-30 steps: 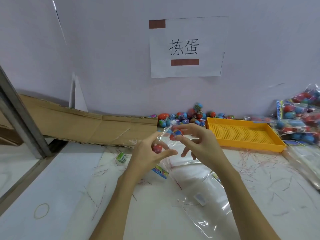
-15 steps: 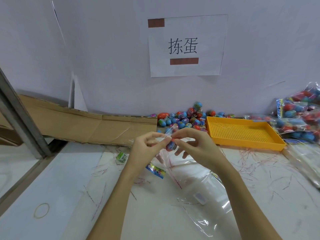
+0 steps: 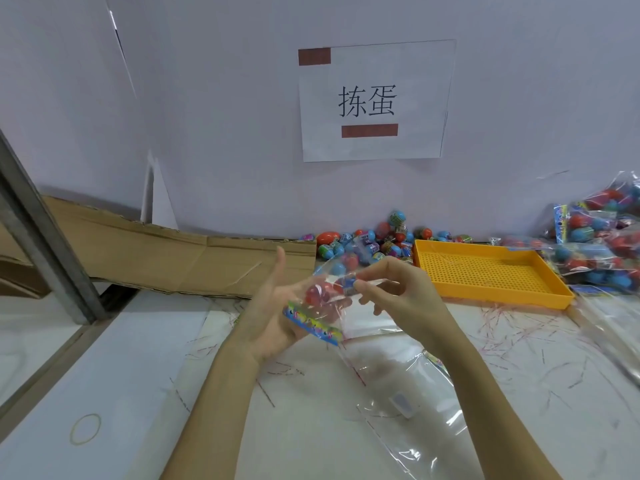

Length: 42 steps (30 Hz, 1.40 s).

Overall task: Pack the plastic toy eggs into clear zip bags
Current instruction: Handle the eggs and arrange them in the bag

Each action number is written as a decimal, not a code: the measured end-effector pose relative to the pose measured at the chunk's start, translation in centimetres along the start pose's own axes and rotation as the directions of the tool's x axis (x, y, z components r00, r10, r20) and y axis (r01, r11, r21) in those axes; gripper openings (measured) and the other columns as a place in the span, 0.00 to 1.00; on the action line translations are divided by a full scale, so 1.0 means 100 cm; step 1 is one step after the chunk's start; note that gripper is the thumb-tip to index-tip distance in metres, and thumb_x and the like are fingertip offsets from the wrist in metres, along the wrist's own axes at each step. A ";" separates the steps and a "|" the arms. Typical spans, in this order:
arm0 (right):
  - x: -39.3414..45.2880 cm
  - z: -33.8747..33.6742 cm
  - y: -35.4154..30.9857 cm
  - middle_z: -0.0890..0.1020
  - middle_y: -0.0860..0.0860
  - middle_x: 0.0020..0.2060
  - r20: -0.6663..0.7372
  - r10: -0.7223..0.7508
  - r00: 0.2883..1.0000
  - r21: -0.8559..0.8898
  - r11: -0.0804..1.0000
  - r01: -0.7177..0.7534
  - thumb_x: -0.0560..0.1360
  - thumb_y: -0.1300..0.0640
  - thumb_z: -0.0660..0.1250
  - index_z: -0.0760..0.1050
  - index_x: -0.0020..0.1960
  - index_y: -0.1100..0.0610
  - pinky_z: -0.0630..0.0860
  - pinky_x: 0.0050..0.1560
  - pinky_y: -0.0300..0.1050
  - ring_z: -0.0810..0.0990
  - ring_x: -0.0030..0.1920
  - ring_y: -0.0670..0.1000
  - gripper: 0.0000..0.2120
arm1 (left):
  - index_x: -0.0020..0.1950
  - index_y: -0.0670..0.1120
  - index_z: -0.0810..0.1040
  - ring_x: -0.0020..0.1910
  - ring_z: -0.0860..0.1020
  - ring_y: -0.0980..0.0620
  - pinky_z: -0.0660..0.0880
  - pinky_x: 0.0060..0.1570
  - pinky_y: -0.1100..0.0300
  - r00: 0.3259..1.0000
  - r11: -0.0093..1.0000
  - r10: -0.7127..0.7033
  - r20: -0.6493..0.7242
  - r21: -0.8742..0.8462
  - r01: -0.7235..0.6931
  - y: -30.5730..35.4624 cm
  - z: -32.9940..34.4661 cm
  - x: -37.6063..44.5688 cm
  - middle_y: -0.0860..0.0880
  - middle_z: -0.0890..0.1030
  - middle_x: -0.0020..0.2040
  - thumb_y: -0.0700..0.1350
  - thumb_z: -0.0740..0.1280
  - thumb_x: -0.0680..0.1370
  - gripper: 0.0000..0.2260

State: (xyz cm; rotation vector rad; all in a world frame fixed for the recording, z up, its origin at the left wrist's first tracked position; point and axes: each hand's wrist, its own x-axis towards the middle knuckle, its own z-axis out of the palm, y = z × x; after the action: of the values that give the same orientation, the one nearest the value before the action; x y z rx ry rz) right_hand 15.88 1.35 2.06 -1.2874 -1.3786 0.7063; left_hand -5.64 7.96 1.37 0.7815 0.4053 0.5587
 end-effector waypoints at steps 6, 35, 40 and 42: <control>-0.002 0.000 -0.005 0.85 0.45 0.48 0.036 0.024 0.999 0.051 0.998 -0.026 0.77 0.55 0.73 0.81 0.53 0.54 0.80 0.36 0.40 0.86 0.41 0.51 0.06 | 0.65 0.37 0.82 0.63 0.82 0.40 0.82 0.55 0.55 0.989 0.997 0.070 -0.132 0.030 -0.067 -0.004 0.003 0.002 0.36 0.82 0.65 0.41 0.78 0.74 0.21; -0.004 0.026 0.009 0.83 0.37 0.43 0.070 -0.082 0.994 -0.166 0.982 0.093 0.82 0.54 0.66 0.75 0.54 0.40 0.76 0.30 0.35 0.81 0.32 0.46 0.08 | 0.60 0.45 0.86 0.52 0.87 0.43 0.84 0.41 0.56 0.890 0.987 0.149 -0.431 0.119 -0.108 -0.013 0.010 0.015 0.41 0.86 0.57 0.54 0.77 0.74 0.19; -0.004 0.030 0.008 0.83 0.42 0.47 0.027 -0.053 0.998 -0.130 0.990 0.056 0.81 0.54 0.68 0.77 0.59 0.47 0.76 0.29 0.35 0.84 0.33 0.49 0.08 | 0.62 0.42 0.83 0.54 0.86 0.43 0.85 0.43 0.56 0.871 0.977 0.208 -0.445 0.136 -0.164 -0.016 0.011 0.017 0.41 0.87 0.56 0.52 0.77 0.72 0.22; -0.004 0.032 0.007 0.83 0.46 0.48 -0.022 -0.017 1.000 -0.132 0.991 0.014 0.79 0.56 0.71 0.75 0.59 0.49 0.76 0.30 0.34 0.84 0.33 0.48 0.10 | 0.62 0.43 0.84 0.55 0.86 0.44 0.85 0.42 0.55 0.870 0.976 0.212 -0.445 0.137 -0.168 -0.014 0.011 0.016 0.41 0.87 0.56 0.52 0.77 0.72 0.21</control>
State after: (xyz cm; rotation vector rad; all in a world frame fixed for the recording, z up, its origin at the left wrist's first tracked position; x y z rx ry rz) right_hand 13.00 1.88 0.43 -1.3825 -1.4340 0.5963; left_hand -3.34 7.52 0.80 0.7820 0.8018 0.9221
